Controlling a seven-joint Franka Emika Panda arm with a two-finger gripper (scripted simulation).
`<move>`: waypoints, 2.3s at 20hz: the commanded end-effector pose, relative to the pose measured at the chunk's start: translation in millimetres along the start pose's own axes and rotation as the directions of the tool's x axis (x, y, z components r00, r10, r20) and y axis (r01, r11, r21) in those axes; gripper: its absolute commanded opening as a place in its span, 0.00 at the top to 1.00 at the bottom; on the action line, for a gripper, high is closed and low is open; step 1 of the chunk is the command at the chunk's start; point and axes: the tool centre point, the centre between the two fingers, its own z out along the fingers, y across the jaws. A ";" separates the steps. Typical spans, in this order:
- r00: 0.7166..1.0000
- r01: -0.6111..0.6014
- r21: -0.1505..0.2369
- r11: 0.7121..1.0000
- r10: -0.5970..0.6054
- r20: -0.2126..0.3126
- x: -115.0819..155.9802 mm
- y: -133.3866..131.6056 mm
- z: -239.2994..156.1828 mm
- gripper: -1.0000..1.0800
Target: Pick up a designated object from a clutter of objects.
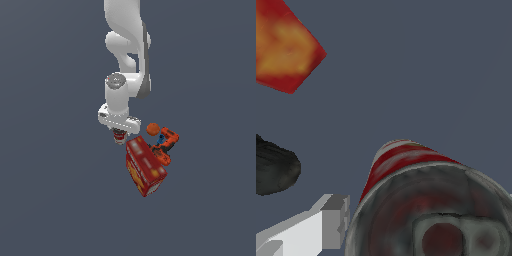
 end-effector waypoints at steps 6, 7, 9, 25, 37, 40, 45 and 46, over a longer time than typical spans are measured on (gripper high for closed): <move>1.000 0.000 0.000 1.000 0.000 -0.001 0.3 -0.1 2.3 1.00; 1.000 0.000 0.000 1.000 0.000 -0.001 0.3 -0.1 2.3 1.00; 1.000 0.000 0.000 1.000 0.000 -0.001 0.3 -0.1 2.3 1.00; 1.000 0.000 0.000 1.000 0.000 -0.002 10.0 -19.5 -33.5 1.00; 1.000 0.000 -0.001 1.000 0.000 -0.002 36.7 -69.3 -124.4 1.00; 1.000 0.000 -0.001 1.000 0.000 -0.002 44.6 -83.9 -150.7 1.00; 1.000 0.000 -0.001 1.000 0.000 -0.002 58.2 -108.5 -194.3 1.00; 1.000 0.000 -0.001 1.000 0.000 -0.002 60.9 -113.2 -202.5 1.00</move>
